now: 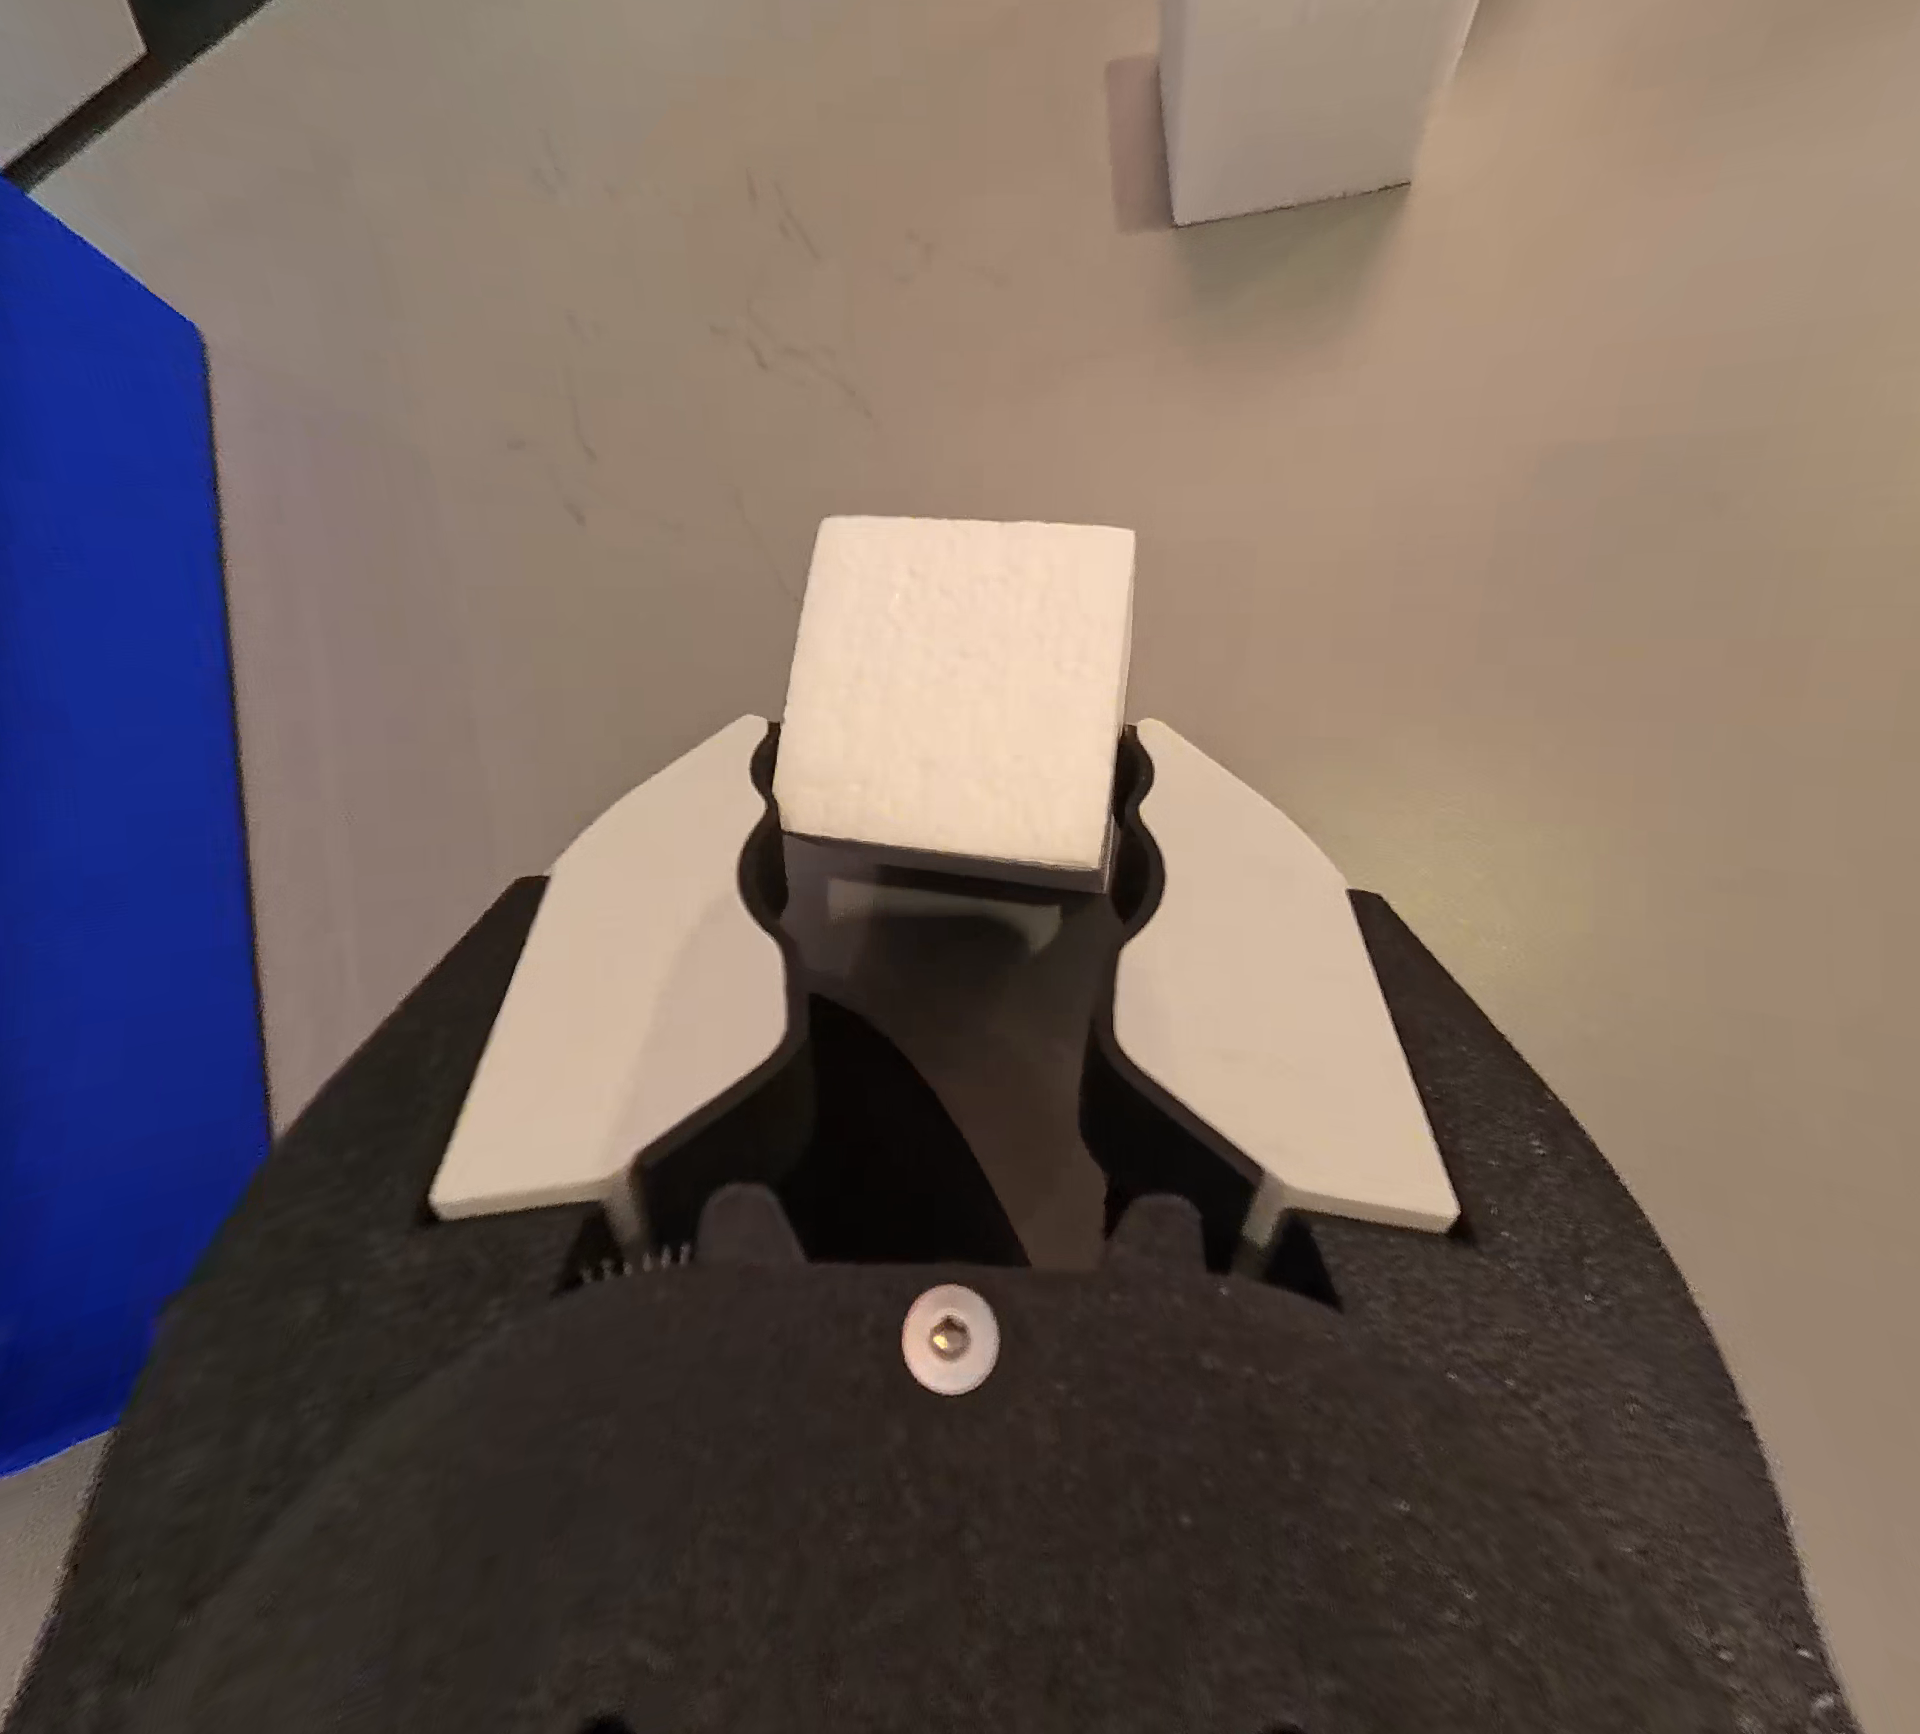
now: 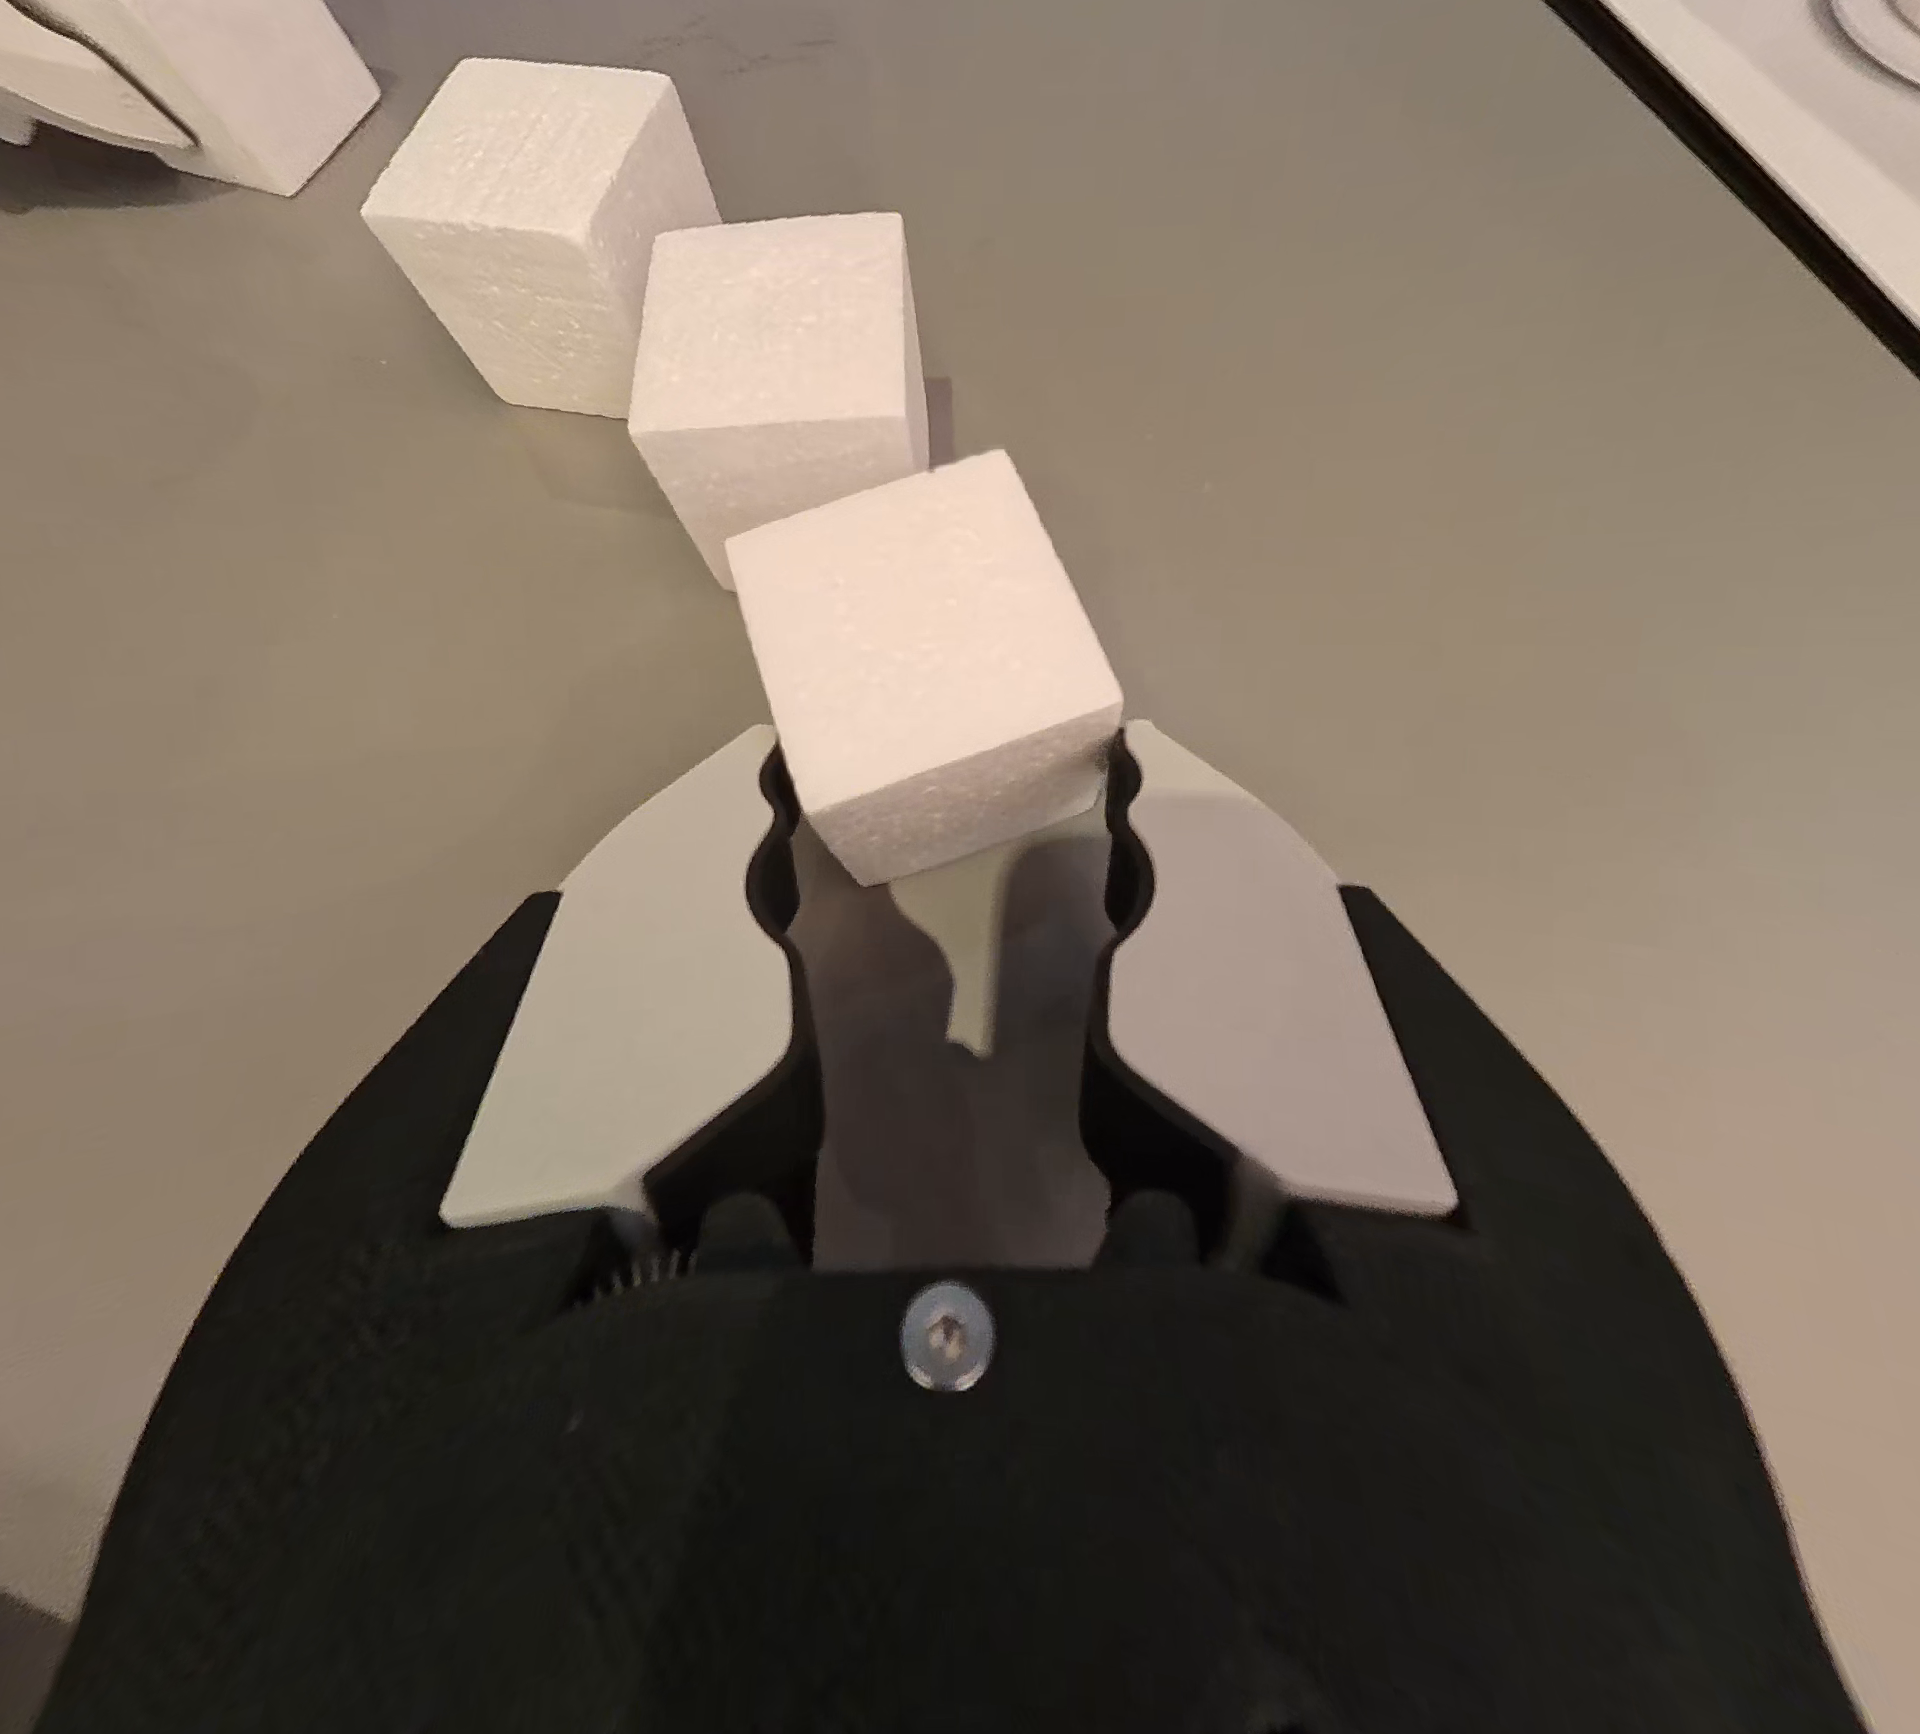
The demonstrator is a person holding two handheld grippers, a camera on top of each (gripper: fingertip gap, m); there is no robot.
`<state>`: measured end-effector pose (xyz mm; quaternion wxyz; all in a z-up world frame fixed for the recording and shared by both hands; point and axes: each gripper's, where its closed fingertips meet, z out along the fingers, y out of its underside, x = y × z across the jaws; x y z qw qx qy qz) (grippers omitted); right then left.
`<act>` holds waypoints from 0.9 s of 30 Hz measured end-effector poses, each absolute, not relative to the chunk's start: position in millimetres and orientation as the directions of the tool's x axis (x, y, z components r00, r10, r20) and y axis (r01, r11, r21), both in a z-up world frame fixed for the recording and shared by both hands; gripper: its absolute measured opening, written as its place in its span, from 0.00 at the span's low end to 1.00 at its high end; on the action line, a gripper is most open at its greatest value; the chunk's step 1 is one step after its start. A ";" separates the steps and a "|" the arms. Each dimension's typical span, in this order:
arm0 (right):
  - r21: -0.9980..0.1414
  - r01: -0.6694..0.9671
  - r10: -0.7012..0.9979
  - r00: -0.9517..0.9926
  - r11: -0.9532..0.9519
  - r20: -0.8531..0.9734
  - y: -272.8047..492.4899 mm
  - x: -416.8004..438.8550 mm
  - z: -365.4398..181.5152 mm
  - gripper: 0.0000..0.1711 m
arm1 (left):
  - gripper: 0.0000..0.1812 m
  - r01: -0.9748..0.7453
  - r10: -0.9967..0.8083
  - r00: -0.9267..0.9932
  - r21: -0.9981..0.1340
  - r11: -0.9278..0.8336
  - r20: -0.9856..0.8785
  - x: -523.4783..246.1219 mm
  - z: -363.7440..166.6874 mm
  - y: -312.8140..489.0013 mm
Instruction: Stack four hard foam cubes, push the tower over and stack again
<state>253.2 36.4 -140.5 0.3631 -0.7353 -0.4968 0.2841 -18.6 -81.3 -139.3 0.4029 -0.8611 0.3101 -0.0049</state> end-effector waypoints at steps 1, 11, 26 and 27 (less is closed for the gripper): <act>-0.818 0.520 0.935 0.350 -0.247 -0.060 36.1 255.0 -139.6 0.34 | 0.34 -0.535 -0.537 0.806 -0.697 -0.477 -0.251 -18.6 -139.0 -81.0; -0.851 0.378 0.805 0.588 -0.366 -0.085 44.7 259.6 -50.5 0.34 | 0.34 -0.447 -0.475 0.855 -0.760 -0.473 -0.207 -23.6 -125.3 -78.5; -0.898 0.147 0.683 0.702 -0.415 -0.201 1.7 140.8 -38.2 0.34 | 0.34 -0.283 -0.433 0.897 -0.863 -0.419 -0.084 -9.9 -94.9 -59.1; -0.892 0.166 0.675 0.714 -0.421 -0.186 0.4 137.6 -44.7 0.34 | 0.34 -0.276 -0.435 0.897 -0.867 -0.415 -0.077 -9.4 -93.6 -59.6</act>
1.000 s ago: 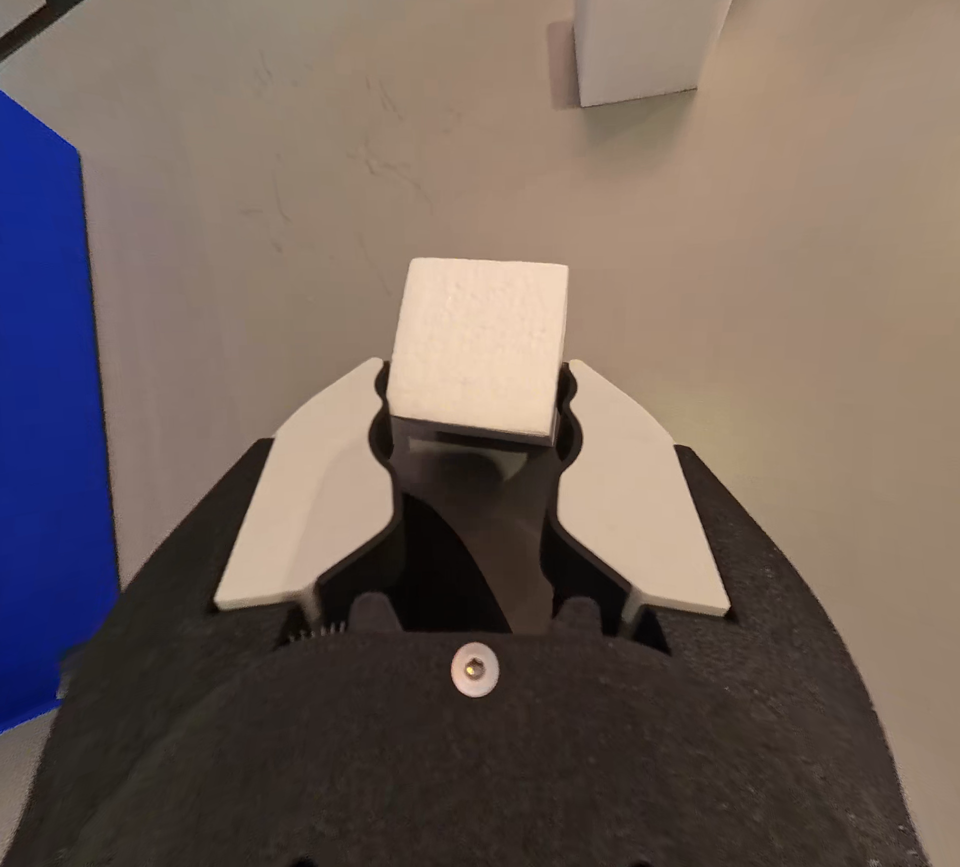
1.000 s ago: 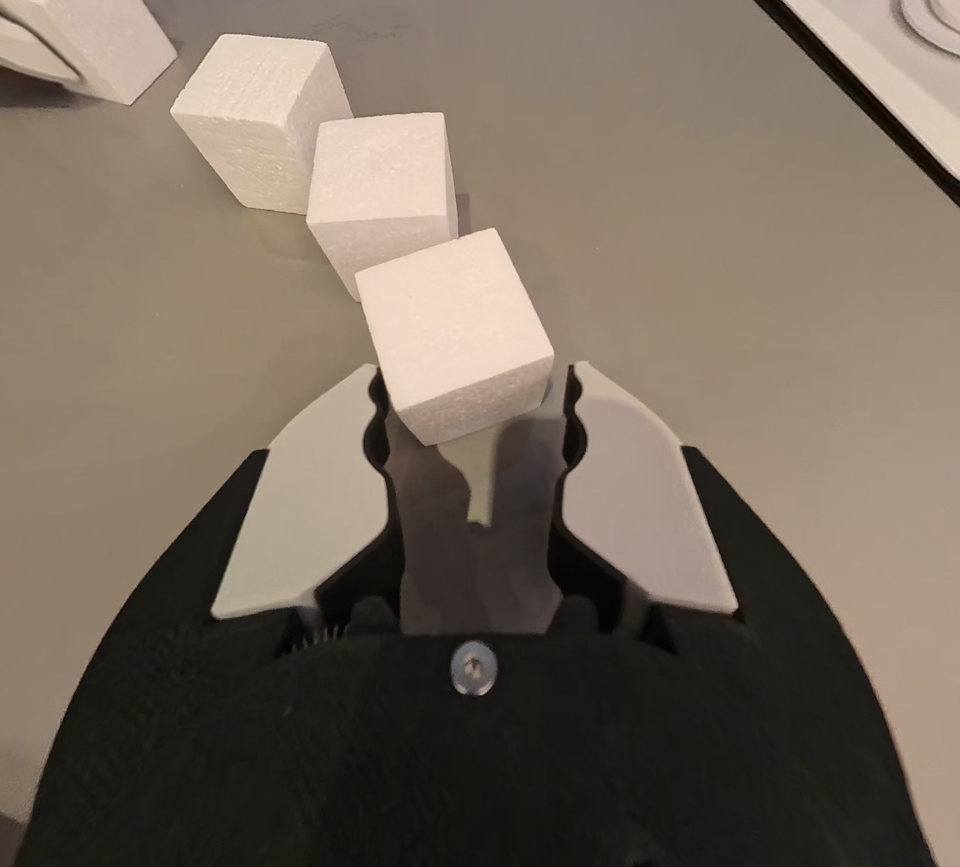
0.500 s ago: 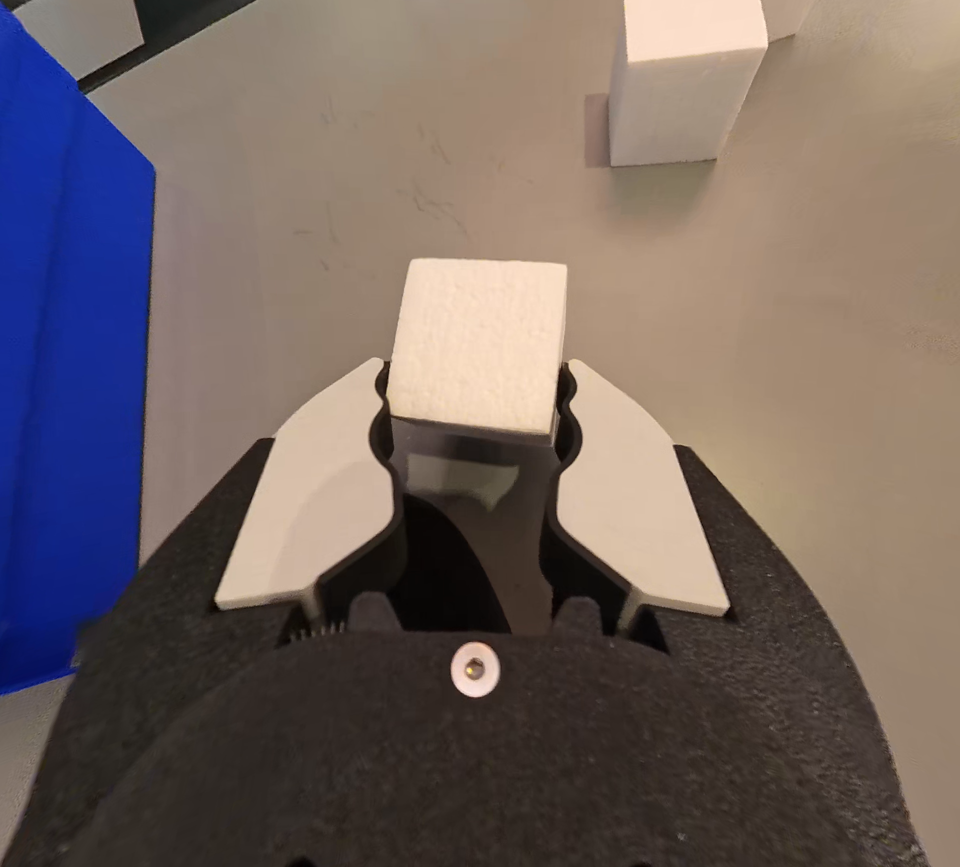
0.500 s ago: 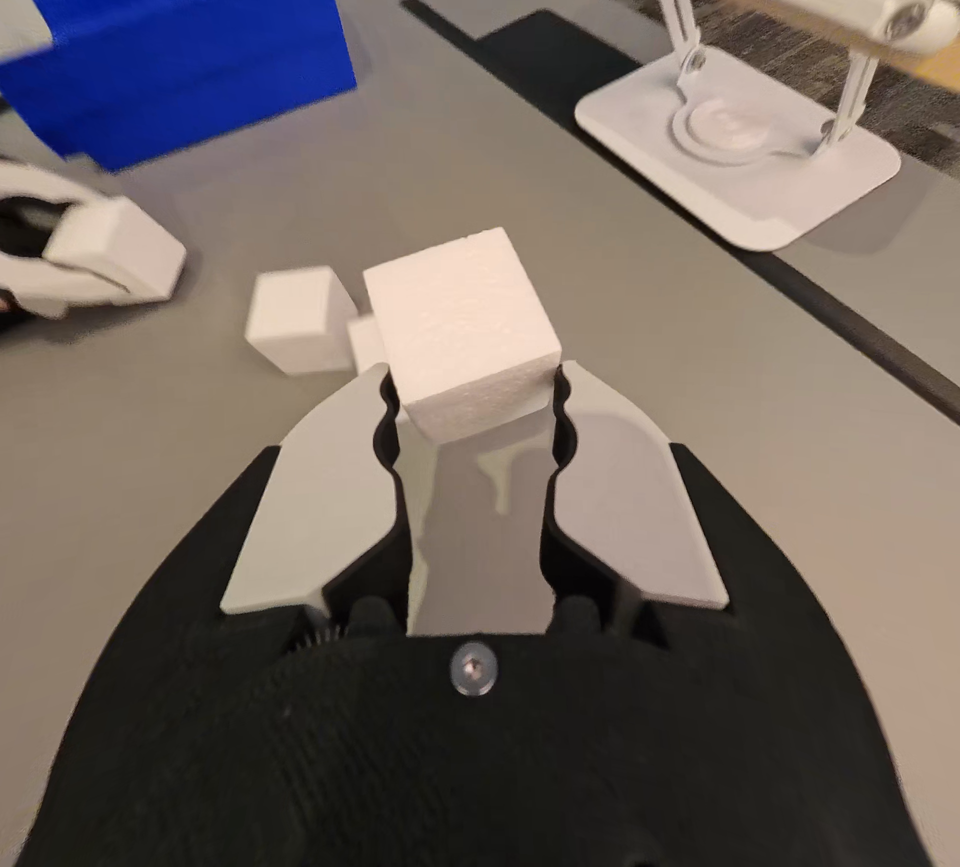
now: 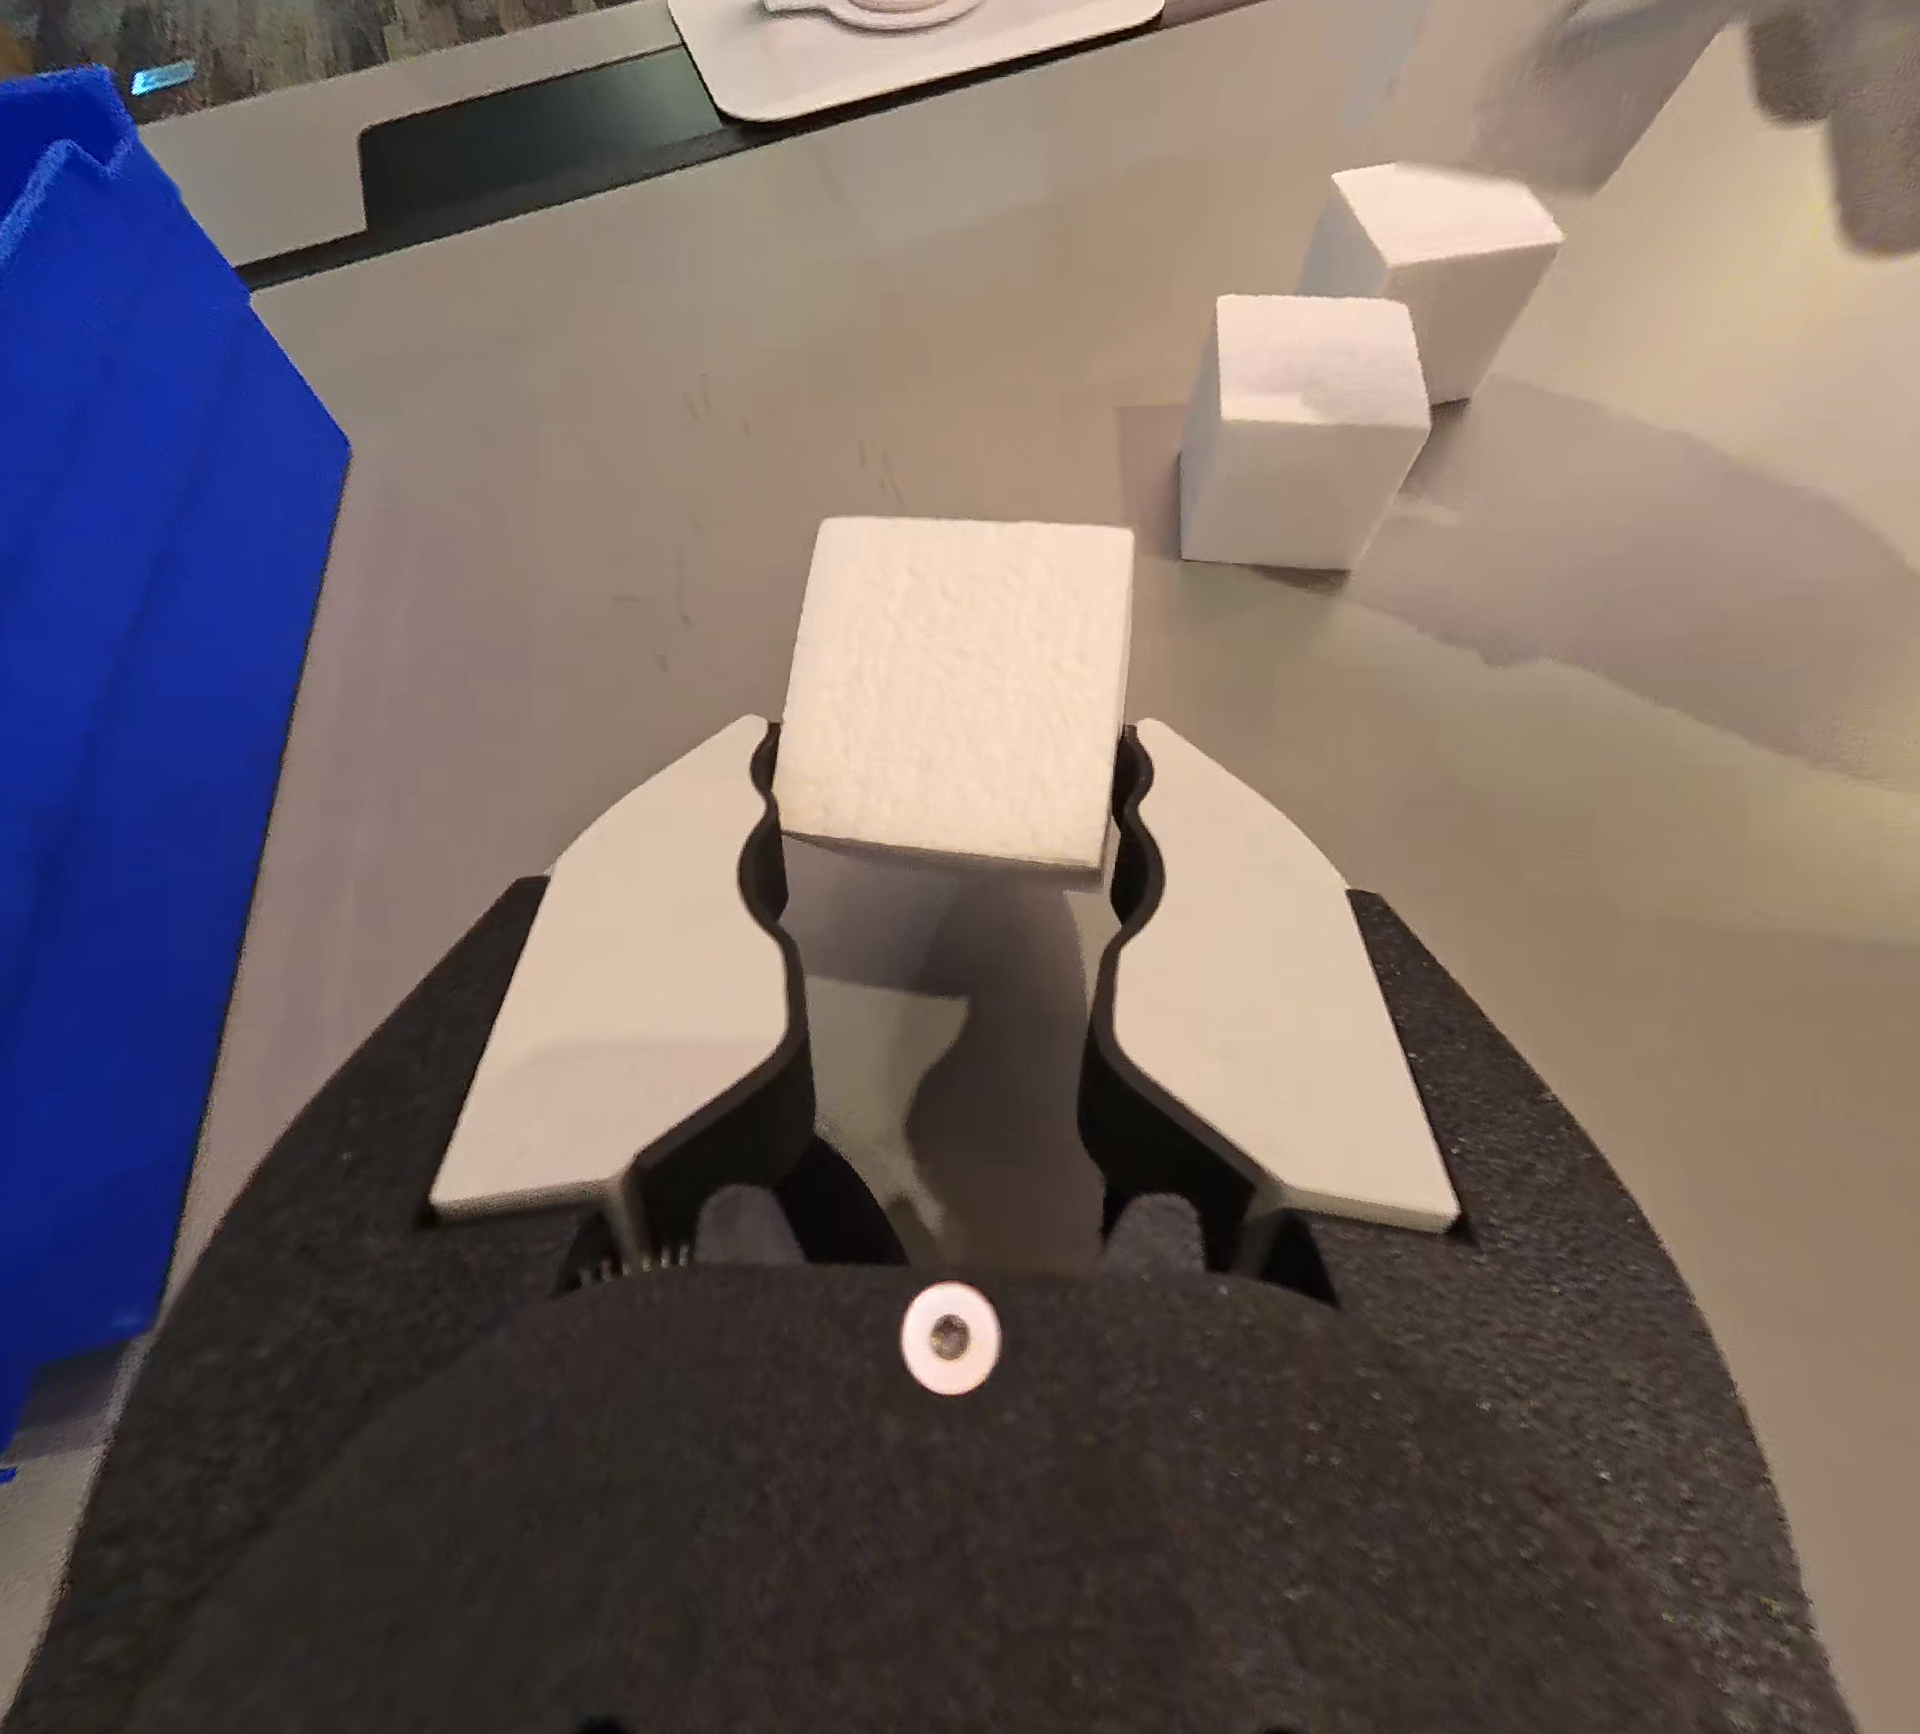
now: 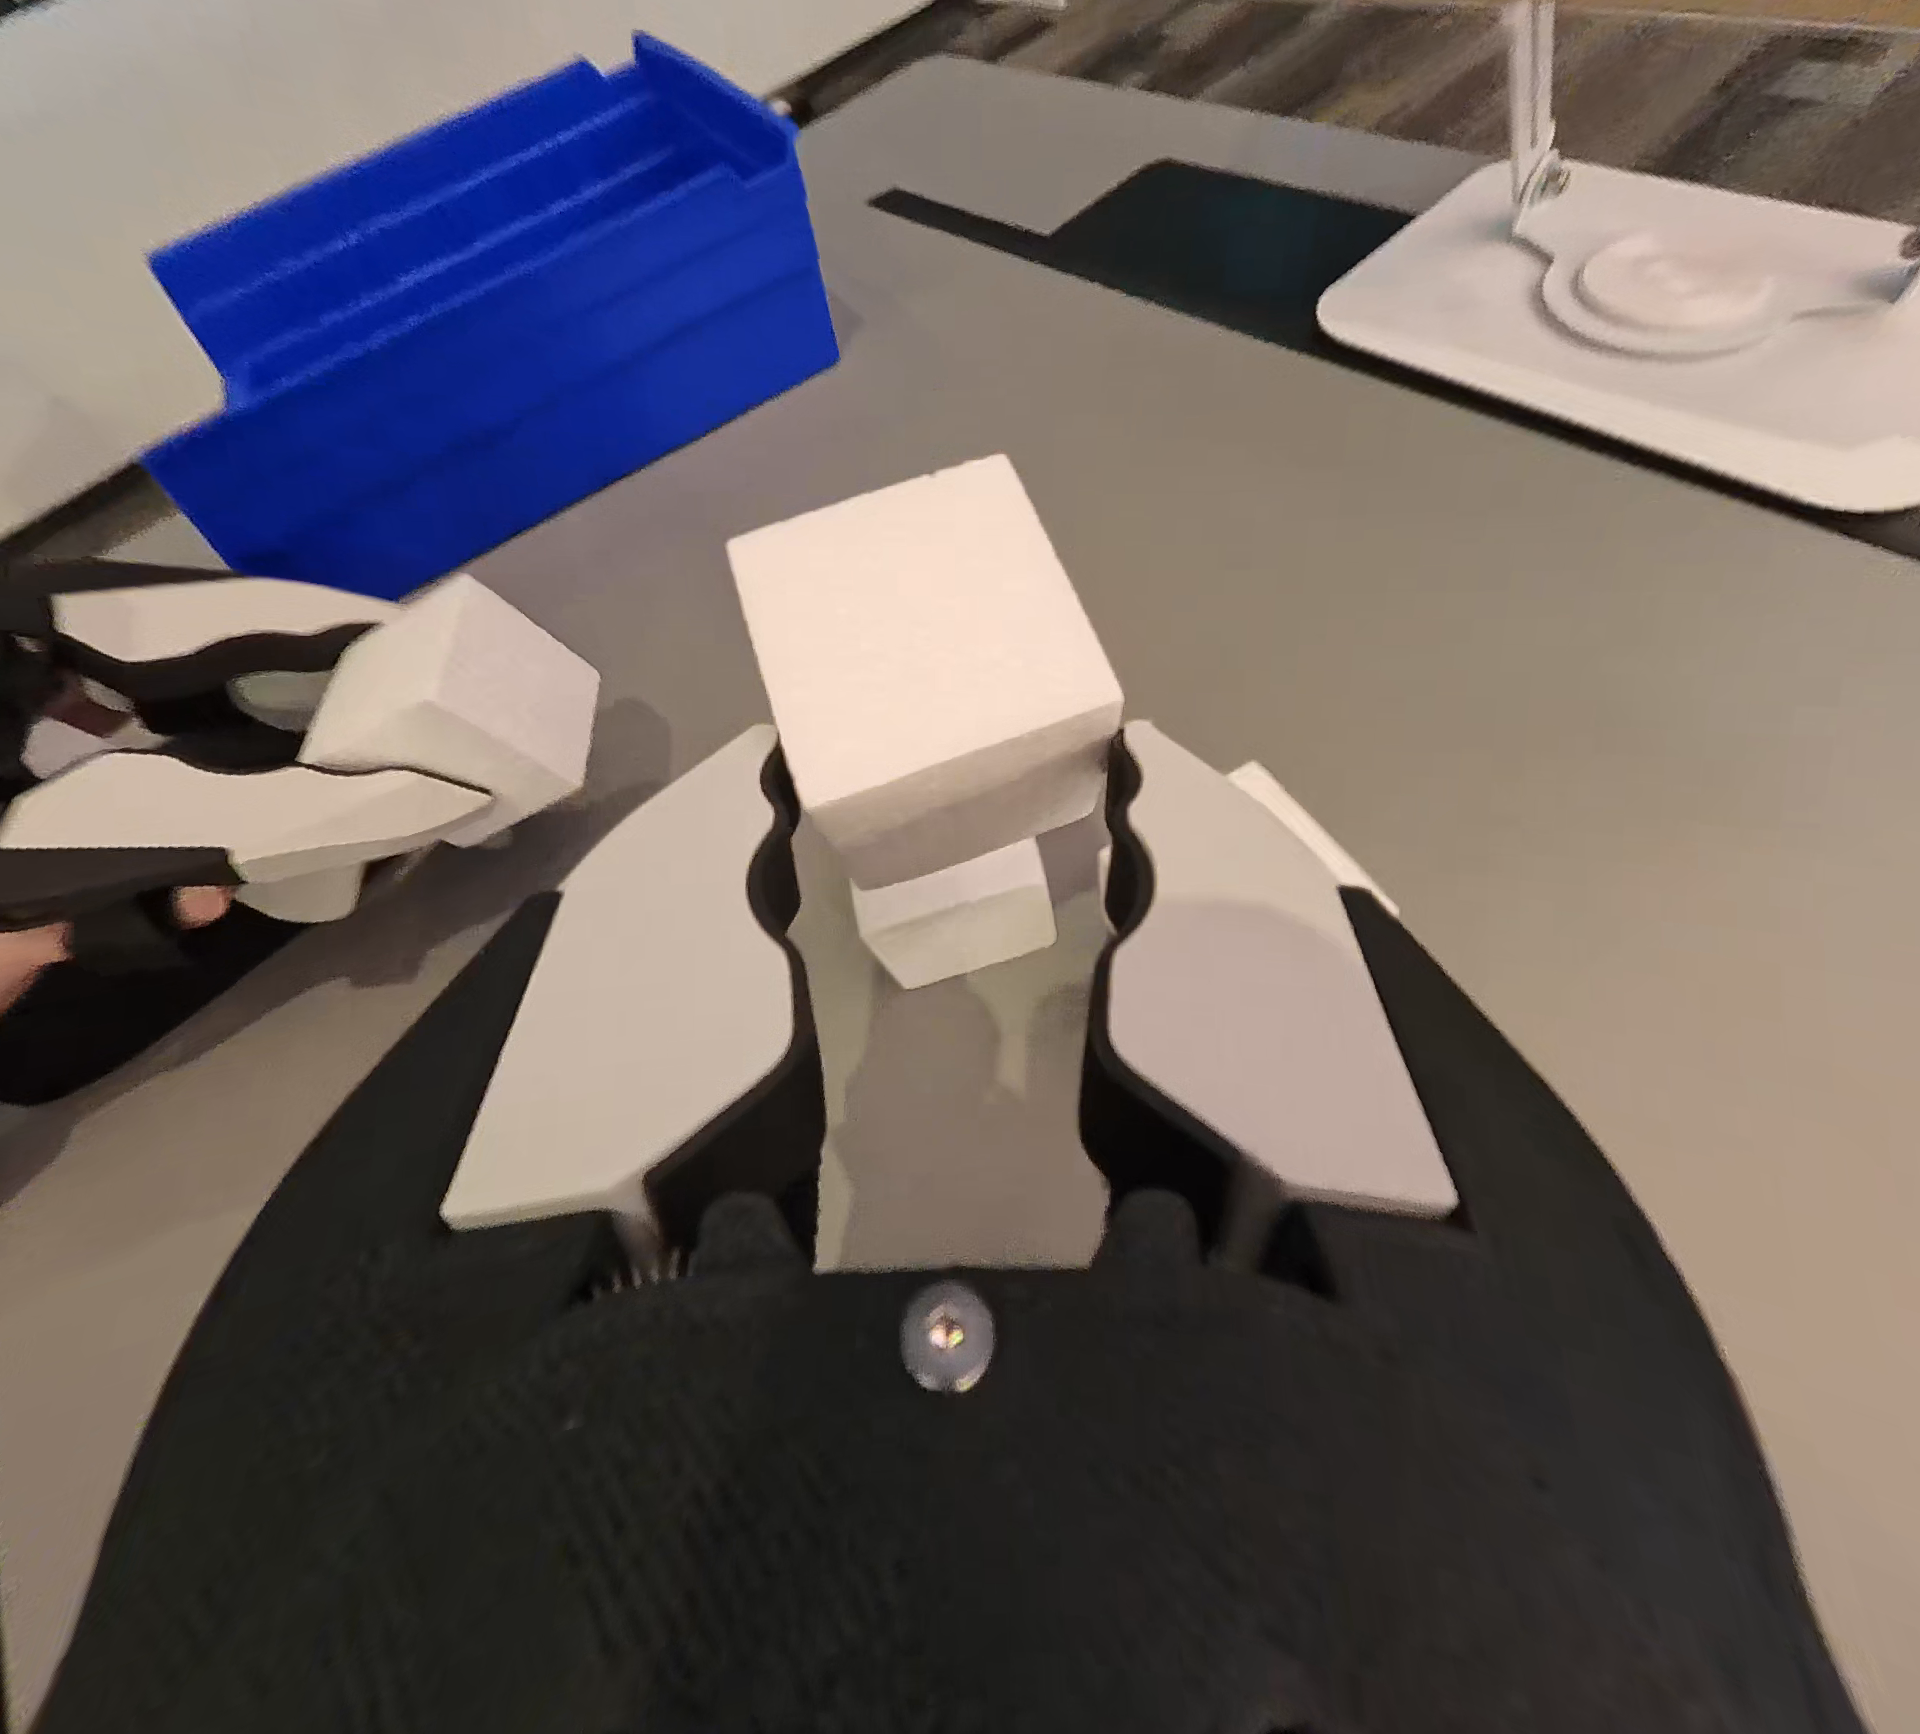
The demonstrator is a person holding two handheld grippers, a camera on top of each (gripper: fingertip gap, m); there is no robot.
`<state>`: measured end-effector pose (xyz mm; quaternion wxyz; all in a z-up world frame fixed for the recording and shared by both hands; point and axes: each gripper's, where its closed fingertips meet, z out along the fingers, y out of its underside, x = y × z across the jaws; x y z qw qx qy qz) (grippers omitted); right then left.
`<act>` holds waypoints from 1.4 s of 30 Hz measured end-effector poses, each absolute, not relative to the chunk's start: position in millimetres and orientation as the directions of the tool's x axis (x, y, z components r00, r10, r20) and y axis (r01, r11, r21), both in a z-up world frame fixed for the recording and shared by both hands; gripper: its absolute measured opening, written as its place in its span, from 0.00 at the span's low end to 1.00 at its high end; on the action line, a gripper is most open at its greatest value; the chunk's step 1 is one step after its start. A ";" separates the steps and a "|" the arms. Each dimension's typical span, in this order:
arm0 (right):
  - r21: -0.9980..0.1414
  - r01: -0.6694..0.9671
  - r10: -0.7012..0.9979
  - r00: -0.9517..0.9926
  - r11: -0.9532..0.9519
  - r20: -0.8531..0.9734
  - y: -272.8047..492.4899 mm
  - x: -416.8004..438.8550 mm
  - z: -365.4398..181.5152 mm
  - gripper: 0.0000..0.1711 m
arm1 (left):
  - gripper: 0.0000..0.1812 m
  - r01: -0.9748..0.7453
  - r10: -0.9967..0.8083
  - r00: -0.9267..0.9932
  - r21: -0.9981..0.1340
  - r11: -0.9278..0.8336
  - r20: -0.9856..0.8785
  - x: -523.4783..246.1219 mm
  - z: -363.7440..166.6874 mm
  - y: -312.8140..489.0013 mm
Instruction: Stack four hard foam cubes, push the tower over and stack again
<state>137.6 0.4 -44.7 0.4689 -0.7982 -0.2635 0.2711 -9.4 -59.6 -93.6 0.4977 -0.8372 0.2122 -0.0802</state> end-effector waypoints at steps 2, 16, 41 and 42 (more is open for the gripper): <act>-0.877 0.206 0.662 0.733 -0.434 -0.155 -2.1 132.7 -55.5 0.34 | 0.34 -0.266 -0.437 0.897 -0.872 -0.411 -0.067 -8.8 -91.9 -60.4; -0.833 0.314 0.622 0.781 -0.455 -0.046 -3.2 122.4 -83.0 0.34 | 0.33 -0.259 -0.448 0.893 -0.874 -0.412 -0.053 -11.0 -95.8 -64.6; -0.821 0.447 0.661 0.741 -0.355 0.117 -11.2 119.9 -76.6 0.43 | 0.33 -0.273 -0.468 0.881 -0.877 -0.395 -0.064 -2.4 -88.6 -68.7; -0.823 0.449 0.670 0.734 -0.349 0.116 -13.2 119.2 -74.6 0.44 | 0.34 -0.274 -0.470 0.880 -0.880 -0.388 -0.067 -0.8 -85.6 -69.1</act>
